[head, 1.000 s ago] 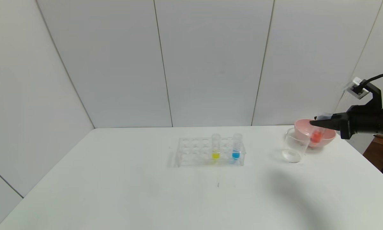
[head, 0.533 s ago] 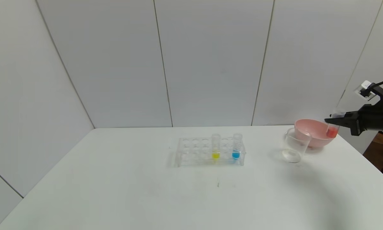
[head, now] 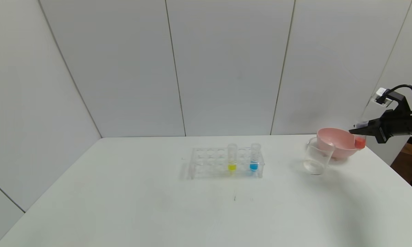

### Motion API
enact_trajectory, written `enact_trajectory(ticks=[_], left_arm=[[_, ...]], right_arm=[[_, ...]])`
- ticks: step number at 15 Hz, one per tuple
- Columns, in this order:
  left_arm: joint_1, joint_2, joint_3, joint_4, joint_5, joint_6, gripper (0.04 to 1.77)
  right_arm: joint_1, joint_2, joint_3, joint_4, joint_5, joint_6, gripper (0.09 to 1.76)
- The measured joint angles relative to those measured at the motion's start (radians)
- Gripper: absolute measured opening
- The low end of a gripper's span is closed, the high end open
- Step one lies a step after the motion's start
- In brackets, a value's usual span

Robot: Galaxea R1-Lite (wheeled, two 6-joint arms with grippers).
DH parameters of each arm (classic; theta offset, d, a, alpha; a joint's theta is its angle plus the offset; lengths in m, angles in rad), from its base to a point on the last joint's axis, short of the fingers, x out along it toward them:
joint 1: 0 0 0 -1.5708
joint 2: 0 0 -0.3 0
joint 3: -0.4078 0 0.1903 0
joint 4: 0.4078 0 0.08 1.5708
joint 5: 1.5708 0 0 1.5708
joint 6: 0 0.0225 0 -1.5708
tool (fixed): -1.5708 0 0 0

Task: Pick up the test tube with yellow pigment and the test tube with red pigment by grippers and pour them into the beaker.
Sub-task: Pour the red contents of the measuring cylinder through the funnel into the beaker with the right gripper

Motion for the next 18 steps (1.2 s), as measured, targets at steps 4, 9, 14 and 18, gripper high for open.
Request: enact_trajectory(ticks=[4,9,14,18], left_arm=[[0.000,0.000,0.000,0.000,0.000,0.000,1.72],[0.000,0.000,0.000,0.000,0.000,0.000,1.72],[0.000,0.000,0.000,0.000,0.000,0.000,1.72],[0.000,0.000,0.000,0.000,0.000,0.000,1.72]], right_arm=[[0.007,0.042,-0.114,0.133,-0.095,-0.127,0.53],[0.062,0.057,-0.241,0.245,-0.163,-0.230,0.53],[0.113,0.054,-0.285,0.329,-0.270,-0.327,0.53],[0.148,0.054,-0.290,0.328,-0.372,-0.372,0.53]])
